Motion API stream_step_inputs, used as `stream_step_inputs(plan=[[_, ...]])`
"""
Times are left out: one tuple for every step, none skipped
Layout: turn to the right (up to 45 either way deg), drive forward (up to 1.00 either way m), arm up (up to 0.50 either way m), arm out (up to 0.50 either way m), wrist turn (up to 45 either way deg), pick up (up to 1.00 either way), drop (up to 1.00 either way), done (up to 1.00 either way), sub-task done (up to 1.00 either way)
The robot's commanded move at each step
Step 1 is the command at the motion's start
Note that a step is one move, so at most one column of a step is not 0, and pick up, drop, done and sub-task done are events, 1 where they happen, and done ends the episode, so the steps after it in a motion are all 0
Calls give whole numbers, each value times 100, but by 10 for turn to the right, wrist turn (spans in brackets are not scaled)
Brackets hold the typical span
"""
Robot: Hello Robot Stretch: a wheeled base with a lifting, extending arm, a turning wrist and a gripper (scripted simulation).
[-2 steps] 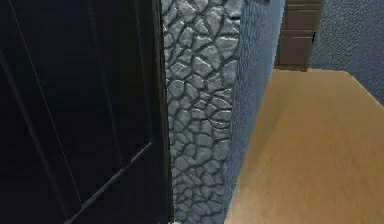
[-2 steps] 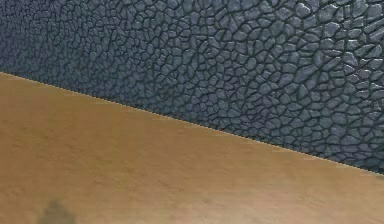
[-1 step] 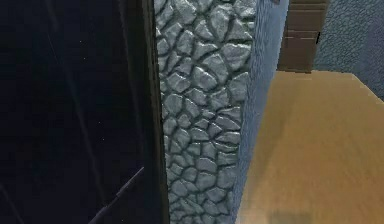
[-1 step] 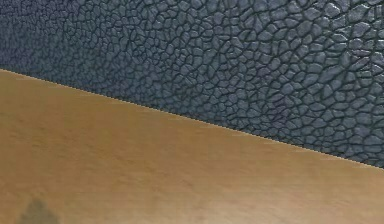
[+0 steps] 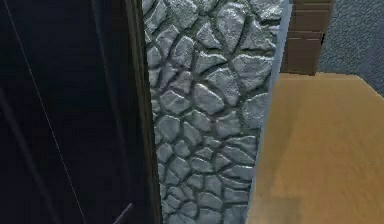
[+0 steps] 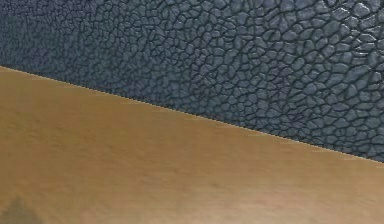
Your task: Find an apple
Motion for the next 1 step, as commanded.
stream_step_inputs(plan=[[450, 0, 0, 0, 0, 0, 0, 0, 0]])
